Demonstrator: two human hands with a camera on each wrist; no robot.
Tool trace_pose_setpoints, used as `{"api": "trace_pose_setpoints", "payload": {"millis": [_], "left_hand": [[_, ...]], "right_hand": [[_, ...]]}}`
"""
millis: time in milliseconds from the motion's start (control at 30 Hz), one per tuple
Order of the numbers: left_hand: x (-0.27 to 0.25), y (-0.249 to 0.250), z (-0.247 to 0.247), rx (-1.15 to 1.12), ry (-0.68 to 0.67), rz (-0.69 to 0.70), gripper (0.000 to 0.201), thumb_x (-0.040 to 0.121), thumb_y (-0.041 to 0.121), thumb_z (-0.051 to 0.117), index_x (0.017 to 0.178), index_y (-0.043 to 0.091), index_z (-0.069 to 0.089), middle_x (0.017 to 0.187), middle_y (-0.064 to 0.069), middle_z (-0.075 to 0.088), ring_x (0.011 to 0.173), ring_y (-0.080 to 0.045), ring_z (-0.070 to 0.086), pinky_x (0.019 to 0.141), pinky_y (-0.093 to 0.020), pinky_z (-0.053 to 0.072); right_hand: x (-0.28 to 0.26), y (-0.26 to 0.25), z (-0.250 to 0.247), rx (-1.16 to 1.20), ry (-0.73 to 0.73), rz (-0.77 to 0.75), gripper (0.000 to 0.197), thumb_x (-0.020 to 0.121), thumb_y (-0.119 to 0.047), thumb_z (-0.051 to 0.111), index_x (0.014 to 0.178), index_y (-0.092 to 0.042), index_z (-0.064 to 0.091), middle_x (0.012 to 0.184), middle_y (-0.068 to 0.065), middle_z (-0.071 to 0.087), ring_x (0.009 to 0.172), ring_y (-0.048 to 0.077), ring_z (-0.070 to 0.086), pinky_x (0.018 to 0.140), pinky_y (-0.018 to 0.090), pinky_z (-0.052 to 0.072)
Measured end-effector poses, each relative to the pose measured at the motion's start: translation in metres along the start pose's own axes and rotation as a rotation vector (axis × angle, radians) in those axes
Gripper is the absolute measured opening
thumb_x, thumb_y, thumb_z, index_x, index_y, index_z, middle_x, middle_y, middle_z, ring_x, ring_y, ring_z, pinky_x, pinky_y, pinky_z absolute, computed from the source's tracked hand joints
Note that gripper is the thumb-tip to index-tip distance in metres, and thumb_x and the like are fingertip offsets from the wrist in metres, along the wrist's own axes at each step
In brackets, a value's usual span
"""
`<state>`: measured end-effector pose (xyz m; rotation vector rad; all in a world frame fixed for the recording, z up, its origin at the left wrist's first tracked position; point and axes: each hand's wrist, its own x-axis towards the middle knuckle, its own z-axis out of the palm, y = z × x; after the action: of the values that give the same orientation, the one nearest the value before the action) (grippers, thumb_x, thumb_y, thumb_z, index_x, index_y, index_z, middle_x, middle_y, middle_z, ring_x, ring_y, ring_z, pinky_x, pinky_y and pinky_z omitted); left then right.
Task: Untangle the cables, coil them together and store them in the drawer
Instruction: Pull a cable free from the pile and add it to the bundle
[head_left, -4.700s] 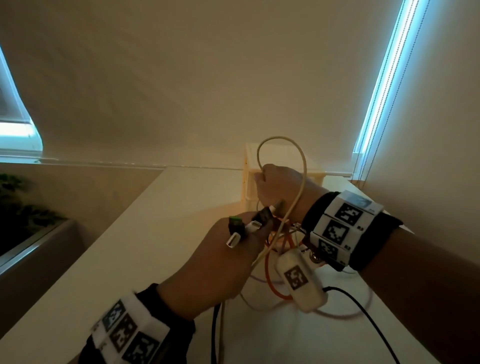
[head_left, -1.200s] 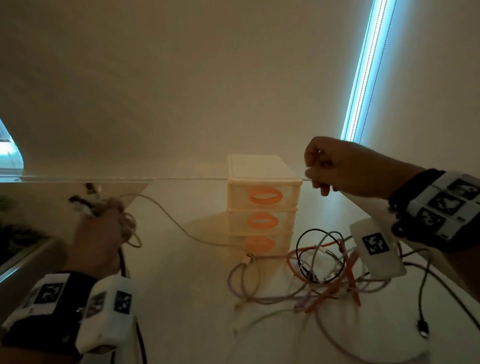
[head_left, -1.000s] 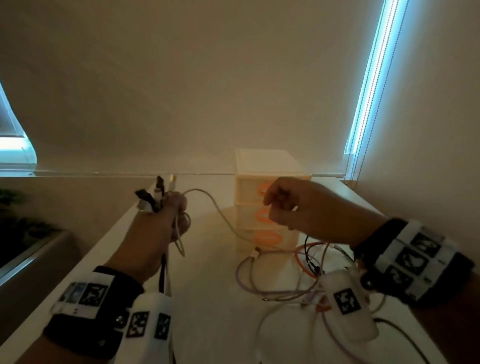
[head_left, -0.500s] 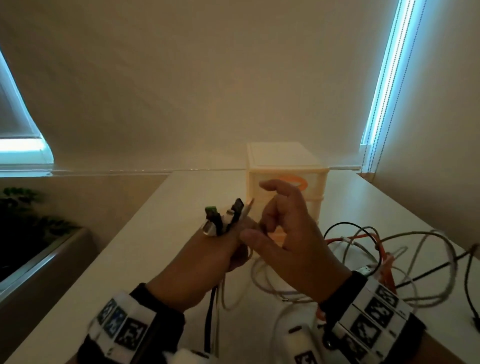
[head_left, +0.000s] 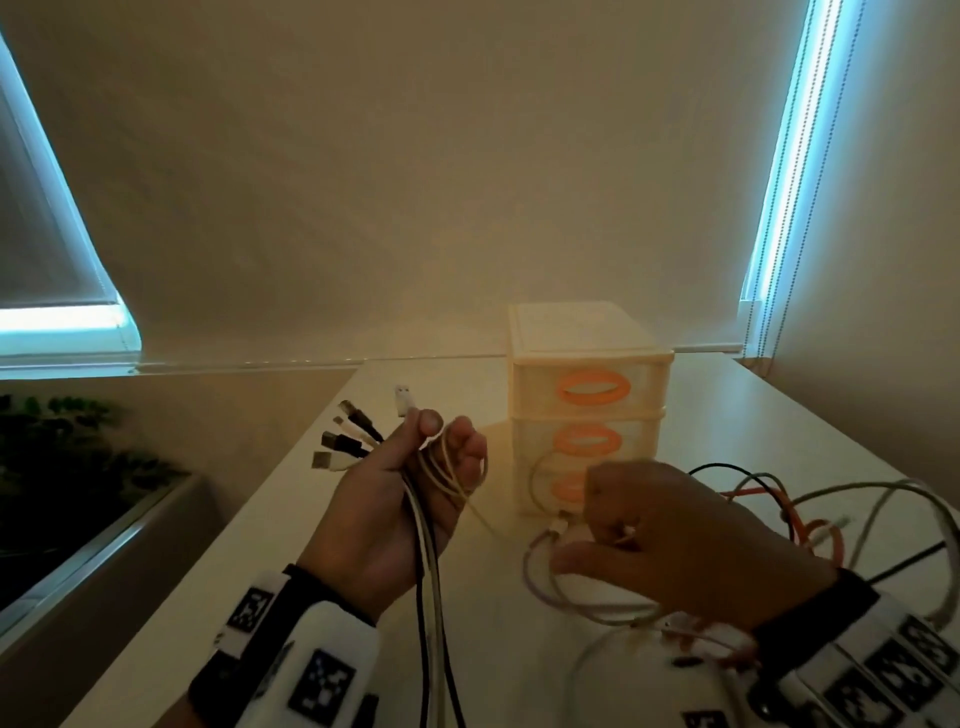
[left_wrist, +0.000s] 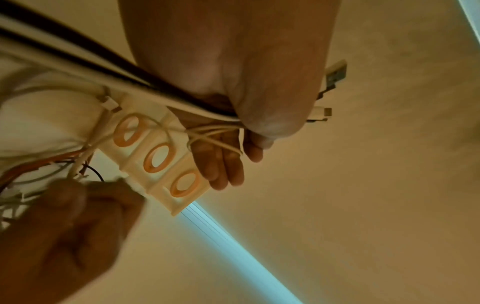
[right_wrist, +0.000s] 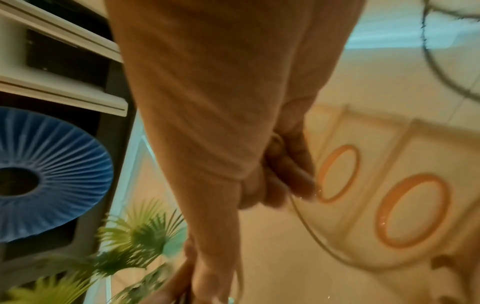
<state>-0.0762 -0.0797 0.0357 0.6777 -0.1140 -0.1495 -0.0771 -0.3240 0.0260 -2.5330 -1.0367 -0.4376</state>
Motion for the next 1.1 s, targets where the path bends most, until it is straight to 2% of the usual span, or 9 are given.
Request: {"api": "trace_pose_setpoints", "payload": {"millis": [133, 300, 433, 533, 600, 800, 900, 1000, 1100], "left_hand": [[-0.001, 0.006, -0.002, -0.010, -0.060, -0.015, 0.036, 0.107, 0.031, 0.041, 0.078, 0.016, 0.056, 0.083, -0.004, 0.063, 0.063, -0.014, 0.058, 0.055, -0.023, 0.052], [-0.009, 0.000, -0.001, -0.028, -0.484, -0.229, 0.032, 0.112, 0.031, 0.030, 0.091, 0.013, 0.046, 0.083, -0.013, 0.065, 0.053, -0.015, 0.045, 0.052, -0.023, 0.046], [-0.021, -0.013, 0.001, 0.271, -0.727, -0.387, 0.028, 0.109, 0.025, 0.036, 0.087, 0.009, 0.045, 0.098, -0.033, 0.068, 0.067, -0.027, 0.069, 0.059, -0.032, 0.049], [-0.023, -0.028, 0.000, 0.489, -0.657, -0.462, 0.026, 0.107, 0.022, 0.046, 0.086, 0.007, 0.052, 0.116, -0.037, 0.061, 0.104, -0.043, 0.066, 0.093, -0.047, 0.051], [-0.020, -0.030, -0.001, 0.475, -0.512, -0.424, 0.026, 0.102, 0.023, 0.057, 0.083, 0.004, 0.055, 0.111, -0.032, 0.063, 0.109, -0.048, 0.064, 0.101, -0.050, 0.050], [-0.002, -0.014, 0.002, 0.080, -0.160, -0.039, 0.039, 0.106, 0.033, 0.040, 0.075, 0.010, 0.047, 0.124, -0.030, 0.065, 0.117, -0.039, 0.064, 0.109, -0.047, 0.045], [0.002, -0.008, 0.000, -0.151, -0.052, 0.005, 0.034, 0.103, 0.033, 0.050, 0.073, 0.014, 0.051, 0.085, -0.005, 0.065, 0.085, -0.023, 0.070, 0.081, -0.026, 0.057], [0.004, -0.006, -0.007, -0.154, -0.058, -0.025, 0.030, 0.101, 0.030, 0.047, 0.074, 0.017, 0.049, 0.064, 0.006, 0.032, 0.057, -0.011, 0.042, 0.053, -0.018, 0.038], [0.002, -0.009, -0.007, -0.103, -0.089, -0.037, 0.035, 0.105, 0.032, 0.041, 0.075, 0.016, 0.049, 0.061, 0.006, 0.027, 0.052, -0.010, 0.034, 0.047, -0.020, 0.031]], "right_hand": [[-0.006, 0.024, 0.001, 0.087, -0.109, 0.370, 0.034, 0.091, -0.061, 0.050, 0.070, -0.035, 0.055, 0.067, -0.008, 0.057, 0.054, 0.005, 0.048, 0.056, 0.025, 0.038], [-0.004, 0.016, -0.005, 0.436, -0.320, 0.523, 0.031, 0.096, -0.027, 0.064, 0.068, -0.020, 0.051, 0.051, -0.019, 0.047, 0.047, -0.002, 0.041, 0.055, 0.019, 0.034], [0.004, 0.011, -0.006, 0.578, -0.070, 0.523, 0.026, 0.090, -0.023, 0.072, 0.074, -0.012, 0.056, 0.055, -0.017, 0.053, 0.055, -0.002, 0.049, 0.060, 0.019, 0.039], [0.011, -0.003, 0.006, 0.492, 0.228, 0.394, 0.032, 0.086, -0.027, 0.076, 0.071, -0.009, 0.054, 0.059, -0.001, 0.051, 0.056, 0.013, 0.048, 0.060, 0.033, 0.043], [0.011, -0.015, 0.008, 0.517, 0.308, 0.275, 0.027, 0.087, -0.025, 0.074, 0.072, -0.013, 0.055, 0.061, -0.002, 0.051, 0.057, 0.012, 0.048, 0.058, 0.029, 0.044], [0.003, -0.029, 0.004, 0.552, 0.119, 0.132, 0.017, 0.100, -0.027, 0.057, 0.089, -0.027, 0.070, 0.073, -0.006, 0.062, 0.067, 0.005, 0.056, 0.062, 0.019, 0.044], [0.005, -0.027, 0.020, 0.266, -0.088, 0.118, 0.024, 0.102, -0.042, 0.049, 0.088, -0.029, 0.063, 0.081, -0.011, 0.064, 0.078, 0.007, 0.060, 0.068, 0.020, 0.048], [0.006, -0.016, 0.026, 0.220, 0.016, 0.175, 0.027, 0.102, -0.043, 0.046, 0.084, -0.026, 0.059, 0.077, -0.008, 0.060, 0.077, 0.010, 0.057, 0.066, 0.023, 0.046], [0.007, -0.015, 0.028, 0.168, 0.127, 0.163, 0.027, 0.100, -0.043, 0.047, 0.082, -0.027, 0.058, 0.071, -0.008, 0.056, 0.072, 0.010, 0.053, 0.062, 0.024, 0.043]]}}
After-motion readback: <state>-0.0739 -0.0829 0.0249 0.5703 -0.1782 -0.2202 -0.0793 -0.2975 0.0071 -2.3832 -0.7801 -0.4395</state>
